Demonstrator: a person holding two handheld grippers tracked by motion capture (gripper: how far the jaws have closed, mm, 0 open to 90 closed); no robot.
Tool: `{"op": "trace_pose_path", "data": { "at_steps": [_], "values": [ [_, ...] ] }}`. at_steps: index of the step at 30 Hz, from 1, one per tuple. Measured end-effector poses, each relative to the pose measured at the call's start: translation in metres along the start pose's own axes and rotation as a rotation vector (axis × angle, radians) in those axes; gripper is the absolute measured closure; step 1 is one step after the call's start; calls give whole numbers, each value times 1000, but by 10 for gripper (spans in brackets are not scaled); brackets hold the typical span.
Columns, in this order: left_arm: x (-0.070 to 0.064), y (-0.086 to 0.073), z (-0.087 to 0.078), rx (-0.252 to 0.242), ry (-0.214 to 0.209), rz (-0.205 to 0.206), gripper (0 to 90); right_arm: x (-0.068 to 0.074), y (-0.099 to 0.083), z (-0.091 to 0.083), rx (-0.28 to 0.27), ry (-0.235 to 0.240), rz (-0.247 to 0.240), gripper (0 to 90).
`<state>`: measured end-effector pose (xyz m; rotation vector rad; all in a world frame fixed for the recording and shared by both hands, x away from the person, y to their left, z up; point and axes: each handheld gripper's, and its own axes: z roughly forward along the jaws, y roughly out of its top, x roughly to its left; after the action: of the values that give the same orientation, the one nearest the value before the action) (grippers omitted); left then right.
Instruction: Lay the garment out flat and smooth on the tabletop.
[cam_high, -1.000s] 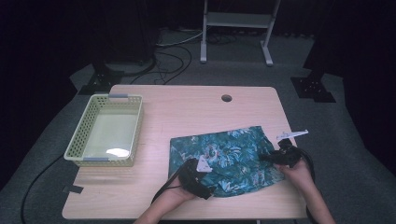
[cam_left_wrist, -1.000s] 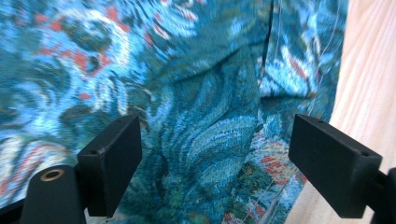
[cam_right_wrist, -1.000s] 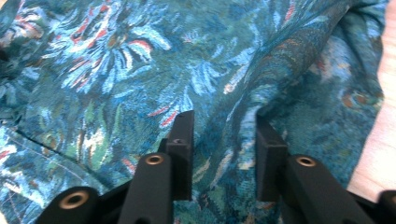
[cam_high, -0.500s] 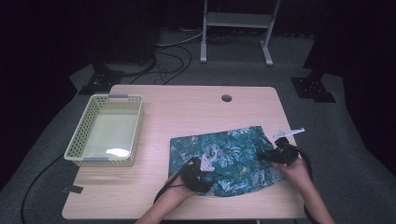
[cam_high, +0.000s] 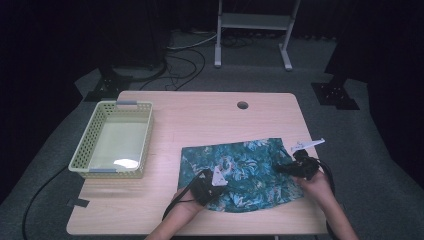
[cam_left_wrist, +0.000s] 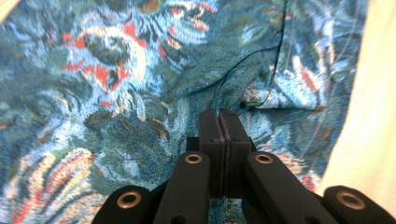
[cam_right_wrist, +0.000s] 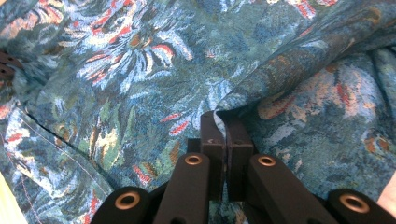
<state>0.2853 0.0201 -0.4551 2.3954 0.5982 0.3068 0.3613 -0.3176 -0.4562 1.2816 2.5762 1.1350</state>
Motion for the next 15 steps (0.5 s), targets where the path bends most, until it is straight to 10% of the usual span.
{"op": "trace_pose_path", "data": {
  "at_steps": [11,15],
  "values": [
    [-28,-20,-34,15,-66,27,899,38,-34,-40,-36,27,-74,892],
    [-28,-29,-35,49,-102,22,899,54,-47,-38,42,30,-107,893]
  ]
}}
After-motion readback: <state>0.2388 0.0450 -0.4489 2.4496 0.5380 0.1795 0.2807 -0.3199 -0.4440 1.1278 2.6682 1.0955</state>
